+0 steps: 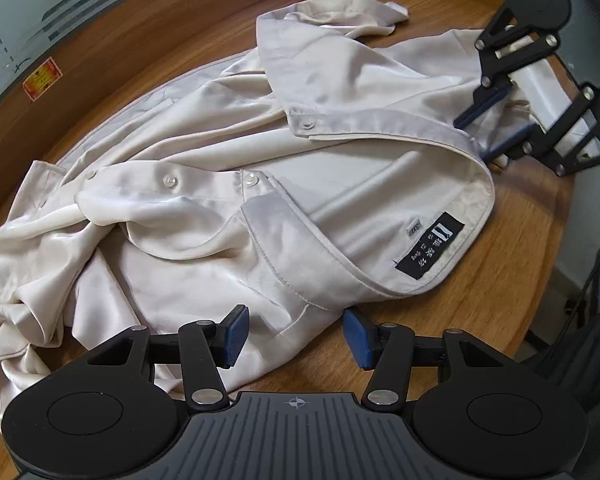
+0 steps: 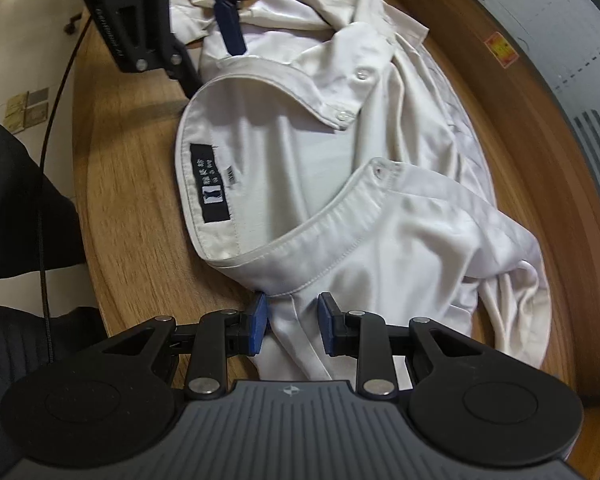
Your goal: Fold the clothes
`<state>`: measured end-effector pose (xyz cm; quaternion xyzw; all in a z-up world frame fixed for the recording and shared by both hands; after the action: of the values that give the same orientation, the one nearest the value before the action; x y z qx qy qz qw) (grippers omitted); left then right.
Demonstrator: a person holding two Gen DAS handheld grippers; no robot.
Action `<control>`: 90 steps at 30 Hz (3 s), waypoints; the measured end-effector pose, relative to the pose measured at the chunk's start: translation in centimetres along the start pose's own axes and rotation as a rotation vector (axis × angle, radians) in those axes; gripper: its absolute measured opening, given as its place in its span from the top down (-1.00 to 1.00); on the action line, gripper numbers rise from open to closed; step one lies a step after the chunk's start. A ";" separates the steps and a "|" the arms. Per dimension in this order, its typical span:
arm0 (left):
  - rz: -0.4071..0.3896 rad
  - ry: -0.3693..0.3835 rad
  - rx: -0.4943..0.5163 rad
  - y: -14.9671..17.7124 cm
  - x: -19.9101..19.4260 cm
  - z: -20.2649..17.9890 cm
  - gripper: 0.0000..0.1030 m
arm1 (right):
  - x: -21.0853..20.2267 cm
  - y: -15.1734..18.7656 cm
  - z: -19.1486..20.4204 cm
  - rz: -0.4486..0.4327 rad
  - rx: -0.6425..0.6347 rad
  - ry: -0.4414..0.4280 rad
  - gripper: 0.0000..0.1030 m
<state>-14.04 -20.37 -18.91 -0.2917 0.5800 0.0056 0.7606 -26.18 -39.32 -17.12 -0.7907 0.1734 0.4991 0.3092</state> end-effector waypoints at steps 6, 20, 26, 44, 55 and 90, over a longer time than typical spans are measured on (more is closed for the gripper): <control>-0.028 -0.017 -0.023 0.1 -0.6 0.0 0.80 | -0.9 0.1 0.1 -0.036 0.065 -0.028 0.75; -0.061 0.064 -0.003 4.6 -10.3 -0.7 0.87 | -8.2 -0.8 3.0 -0.087 0.238 -0.160 0.95; 0.015 0.112 -0.009 8.8 -10.4 -2.8 0.87 | -8.1 -1.2 7.0 -0.040 0.263 -0.224 0.96; -0.046 0.072 -0.284 7.9 -12.8 0.9 0.32 | -8.9 0.9 -1.8 -0.061 0.553 -0.104 0.39; -0.068 -0.073 -0.507 -1.1 -9.0 2.6 0.28 | -4.5 8.3 -16.4 -0.006 0.767 0.043 0.38; -0.149 -0.041 -0.511 -10.4 -5.9 8.2 0.08 | 8.3 16.2 -30.6 -0.027 2.066 -0.114 0.96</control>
<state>-5.18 -23.38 -7.88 -0.5162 0.5210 0.1018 0.6722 -11.09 -71.48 -20.13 -0.1168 0.4934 0.1400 0.8505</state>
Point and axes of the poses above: each gripper's, at about its wrist camera, not at the fingertips, and x roughly the way its jaws point, z to its left, y to its underside, the point moved 3 cm from there along x, roughly the way its jaws point, and after that the axes turned 1 degree about z, right-handed, at the moved point
